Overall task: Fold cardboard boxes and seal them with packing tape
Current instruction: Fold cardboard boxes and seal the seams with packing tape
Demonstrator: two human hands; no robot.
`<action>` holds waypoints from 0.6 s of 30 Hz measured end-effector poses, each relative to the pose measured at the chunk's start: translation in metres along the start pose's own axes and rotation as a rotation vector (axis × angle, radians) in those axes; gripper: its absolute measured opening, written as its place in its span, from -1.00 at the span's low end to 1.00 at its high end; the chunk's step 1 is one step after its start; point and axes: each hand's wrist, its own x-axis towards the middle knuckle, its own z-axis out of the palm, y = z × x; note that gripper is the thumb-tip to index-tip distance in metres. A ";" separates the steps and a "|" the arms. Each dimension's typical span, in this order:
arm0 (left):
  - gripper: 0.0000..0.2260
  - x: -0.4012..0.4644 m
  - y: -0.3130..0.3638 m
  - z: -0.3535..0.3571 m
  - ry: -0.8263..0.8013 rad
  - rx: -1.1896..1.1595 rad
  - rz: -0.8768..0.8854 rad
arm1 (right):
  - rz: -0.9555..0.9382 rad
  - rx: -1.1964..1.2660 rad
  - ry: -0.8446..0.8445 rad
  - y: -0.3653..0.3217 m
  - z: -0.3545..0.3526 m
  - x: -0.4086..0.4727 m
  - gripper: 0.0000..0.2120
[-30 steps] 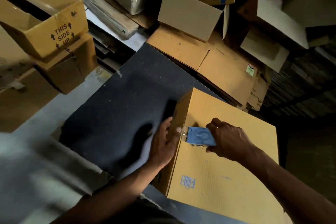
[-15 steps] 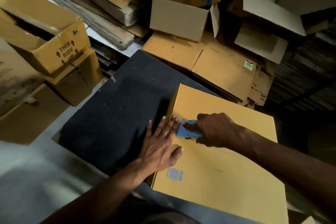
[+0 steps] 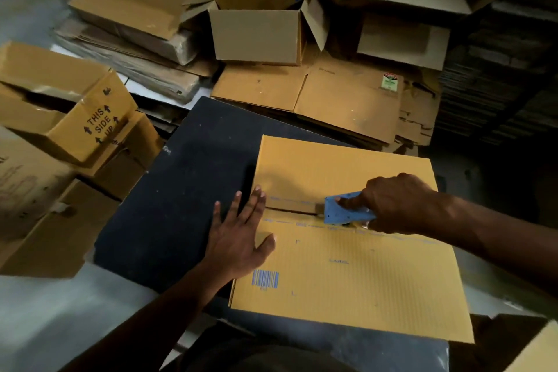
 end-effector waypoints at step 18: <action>-0.06 0.006 0.043 -0.017 -0.051 0.190 0.127 | 0.065 -0.006 0.089 -0.014 0.026 0.017 -0.49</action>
